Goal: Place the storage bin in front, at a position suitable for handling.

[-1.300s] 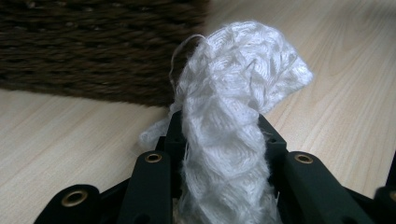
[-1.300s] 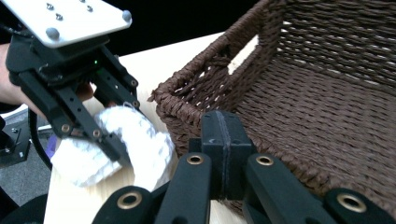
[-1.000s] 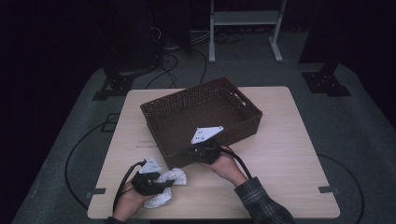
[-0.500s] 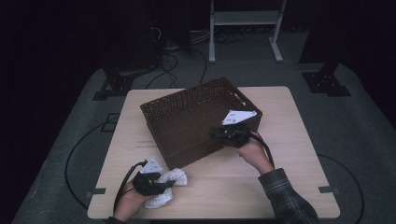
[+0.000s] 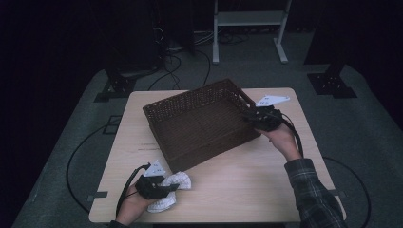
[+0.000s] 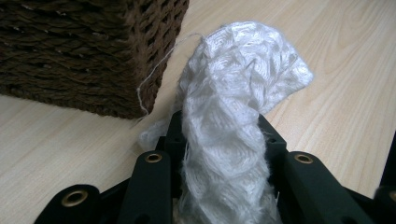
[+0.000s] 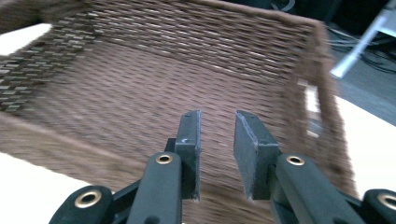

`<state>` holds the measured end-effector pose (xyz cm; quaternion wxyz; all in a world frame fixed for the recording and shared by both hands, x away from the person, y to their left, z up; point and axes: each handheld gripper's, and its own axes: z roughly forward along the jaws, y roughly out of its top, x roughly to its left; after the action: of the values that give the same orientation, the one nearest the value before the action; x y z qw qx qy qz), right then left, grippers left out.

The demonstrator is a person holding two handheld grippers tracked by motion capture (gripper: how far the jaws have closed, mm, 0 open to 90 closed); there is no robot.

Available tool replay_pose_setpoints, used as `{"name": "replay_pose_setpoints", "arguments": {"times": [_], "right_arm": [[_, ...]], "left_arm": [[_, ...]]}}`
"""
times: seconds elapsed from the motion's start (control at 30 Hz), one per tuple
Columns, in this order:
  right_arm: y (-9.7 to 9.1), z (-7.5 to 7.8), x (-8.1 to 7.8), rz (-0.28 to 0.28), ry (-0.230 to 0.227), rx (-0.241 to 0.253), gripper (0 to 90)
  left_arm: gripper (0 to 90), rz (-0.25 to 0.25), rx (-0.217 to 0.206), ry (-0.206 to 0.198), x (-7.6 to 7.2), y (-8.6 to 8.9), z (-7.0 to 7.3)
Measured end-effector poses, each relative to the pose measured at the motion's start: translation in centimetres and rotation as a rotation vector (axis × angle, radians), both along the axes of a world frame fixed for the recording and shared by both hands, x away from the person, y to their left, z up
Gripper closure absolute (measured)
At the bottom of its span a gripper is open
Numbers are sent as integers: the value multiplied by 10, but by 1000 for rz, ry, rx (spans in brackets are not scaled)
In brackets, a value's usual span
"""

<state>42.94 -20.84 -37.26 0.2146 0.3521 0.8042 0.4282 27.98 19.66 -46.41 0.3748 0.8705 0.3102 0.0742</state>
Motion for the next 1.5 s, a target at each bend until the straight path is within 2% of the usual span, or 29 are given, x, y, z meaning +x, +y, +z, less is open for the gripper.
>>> {"name": "replay_pose_setpoints", "arguments": {"times": [0.03, 0.07, 0.17, 0.2, 0.47, 0.57, 0.6, 0.77, 0.9, 1.13, 1.27, 1.3, 1.5], "right_arm": [[0, 0, 0, 0, 0, 0, 708], [-10, -1, 7, -39, -1, -12, 707], [-19, -2, 14, -68, 12, -8, 705], [-28, -4, 22, -101, 20, -18, 705], [-43, -13, 43, -167, 59, -42, 706], [-46, -16, 46, -165, 83, -32, 719], [-47, -19, 47, -147, 110, -21, 770], [-46, -22, 46, -149, 124, -14, 798], [-46, -22, 38, -144, 122, -15, 799], [-46, -21, 9, -149, 120, -20, 779], [-47, -21, -2, -145, 116, -20, 770], [-48, -20, -11, -145, 121, -22, 764], [-47, -19, -38, -143, 120, -24, 748]], "left_arm": [[653, 0, 0, 0, 0, 0, 0], [653, 0, -2, -1, 0, 0, 0], [653, -2, -2, -1, 0, 0, 0], [654, -2, -3, 1, 0, 0, 0], [653, -9, -1, 1, 0, -1, 0], [653, -9, -1, 1, 0, -1, 0], [653, -9, -2, 2, 0, -1, 0], [654, -8, -3, 2, 0, 0, 0], [654, -6, -4, 2, 0, 0, 0], [653, -6, 0, 4, 0, -1, 0], [654, -6, 0, 3, 0, -1, 0], [654, -6, 2, 4, 0, -1, 0], [654, -8, 3, 2, 0, -2, 0]]}}
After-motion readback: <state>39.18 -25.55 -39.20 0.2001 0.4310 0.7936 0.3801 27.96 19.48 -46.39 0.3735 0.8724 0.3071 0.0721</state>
